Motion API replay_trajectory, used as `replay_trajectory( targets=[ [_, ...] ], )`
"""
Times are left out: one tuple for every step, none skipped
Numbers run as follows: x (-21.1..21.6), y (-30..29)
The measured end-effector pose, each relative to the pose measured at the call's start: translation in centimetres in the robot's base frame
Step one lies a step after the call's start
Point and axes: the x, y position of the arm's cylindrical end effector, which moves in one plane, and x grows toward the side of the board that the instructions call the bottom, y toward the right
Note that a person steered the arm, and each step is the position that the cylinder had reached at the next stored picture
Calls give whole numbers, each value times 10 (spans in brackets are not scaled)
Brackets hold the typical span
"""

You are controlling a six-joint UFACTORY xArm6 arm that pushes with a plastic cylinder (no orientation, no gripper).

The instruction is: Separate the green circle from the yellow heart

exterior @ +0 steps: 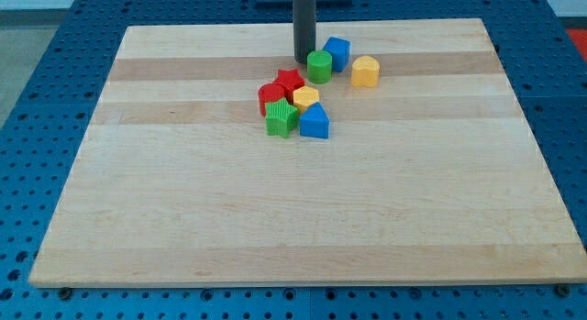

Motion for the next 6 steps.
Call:
replay_trajectory(
  targets=[
    [5, 4],
    [11, 11],
    [16, 17],
    [16, 19],
    [16, 31],
    [16, 46]
  ],
)
